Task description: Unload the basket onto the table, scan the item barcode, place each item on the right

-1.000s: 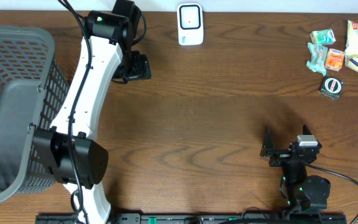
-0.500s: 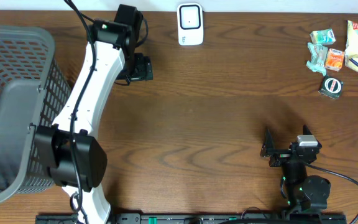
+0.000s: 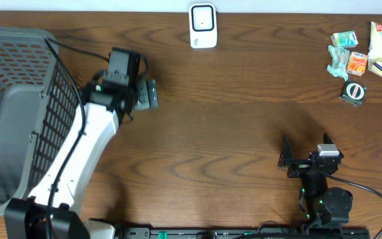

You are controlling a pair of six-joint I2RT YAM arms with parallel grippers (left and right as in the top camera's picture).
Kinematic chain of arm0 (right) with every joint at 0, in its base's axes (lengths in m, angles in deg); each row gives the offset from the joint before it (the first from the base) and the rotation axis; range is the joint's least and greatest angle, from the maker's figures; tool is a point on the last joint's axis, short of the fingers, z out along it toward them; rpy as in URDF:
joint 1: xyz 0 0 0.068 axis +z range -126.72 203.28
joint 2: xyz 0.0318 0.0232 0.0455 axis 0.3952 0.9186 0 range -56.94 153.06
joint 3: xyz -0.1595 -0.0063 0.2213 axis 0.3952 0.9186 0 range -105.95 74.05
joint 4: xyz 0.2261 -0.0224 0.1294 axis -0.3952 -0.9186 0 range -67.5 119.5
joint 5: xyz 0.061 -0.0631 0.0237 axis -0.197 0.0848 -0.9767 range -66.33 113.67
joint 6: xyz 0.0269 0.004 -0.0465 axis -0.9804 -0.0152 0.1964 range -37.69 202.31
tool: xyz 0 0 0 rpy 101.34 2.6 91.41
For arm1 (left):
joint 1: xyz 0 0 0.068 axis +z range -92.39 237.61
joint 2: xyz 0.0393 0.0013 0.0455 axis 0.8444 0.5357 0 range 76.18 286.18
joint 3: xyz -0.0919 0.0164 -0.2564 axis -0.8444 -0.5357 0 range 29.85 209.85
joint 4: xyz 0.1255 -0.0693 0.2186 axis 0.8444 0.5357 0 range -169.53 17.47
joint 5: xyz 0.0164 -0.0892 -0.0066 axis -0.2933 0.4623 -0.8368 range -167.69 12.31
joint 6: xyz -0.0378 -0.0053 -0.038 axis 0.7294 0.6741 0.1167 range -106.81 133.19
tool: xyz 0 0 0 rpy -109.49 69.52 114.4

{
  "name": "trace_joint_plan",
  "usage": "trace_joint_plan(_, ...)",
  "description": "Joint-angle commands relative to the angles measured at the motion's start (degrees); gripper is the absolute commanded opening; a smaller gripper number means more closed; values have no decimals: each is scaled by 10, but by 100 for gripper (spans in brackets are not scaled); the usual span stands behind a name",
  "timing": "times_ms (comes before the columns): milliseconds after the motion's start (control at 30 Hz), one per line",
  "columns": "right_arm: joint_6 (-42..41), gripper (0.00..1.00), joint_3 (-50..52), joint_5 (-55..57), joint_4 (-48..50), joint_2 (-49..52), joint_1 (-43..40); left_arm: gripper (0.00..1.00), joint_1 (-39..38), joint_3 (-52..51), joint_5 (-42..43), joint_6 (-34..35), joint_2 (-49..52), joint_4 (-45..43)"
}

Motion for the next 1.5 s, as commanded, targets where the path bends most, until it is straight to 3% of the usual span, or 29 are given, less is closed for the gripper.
trace_joint_plan(0,7,99,2,0,-1,-4,0,98,-1,-87,8,-17,-40,-63)
trace_joint_plan(200,7,99,2,0,-1,-4,0,97,6,-199,41,-31,-91,-154)
trace_joint_plan(700,7,99,2,0,-1,-4,0,98,35,-356,42,-31,-206,-194)
trace_joint_plan(967,7,99,2,0,-1,-4,0,98,43,-456,57,-31,-260,-352)
trace_joint_plan(1467,7,99,2,0,-1,-4,0,98,68,-568,57,-33,-358,-493)
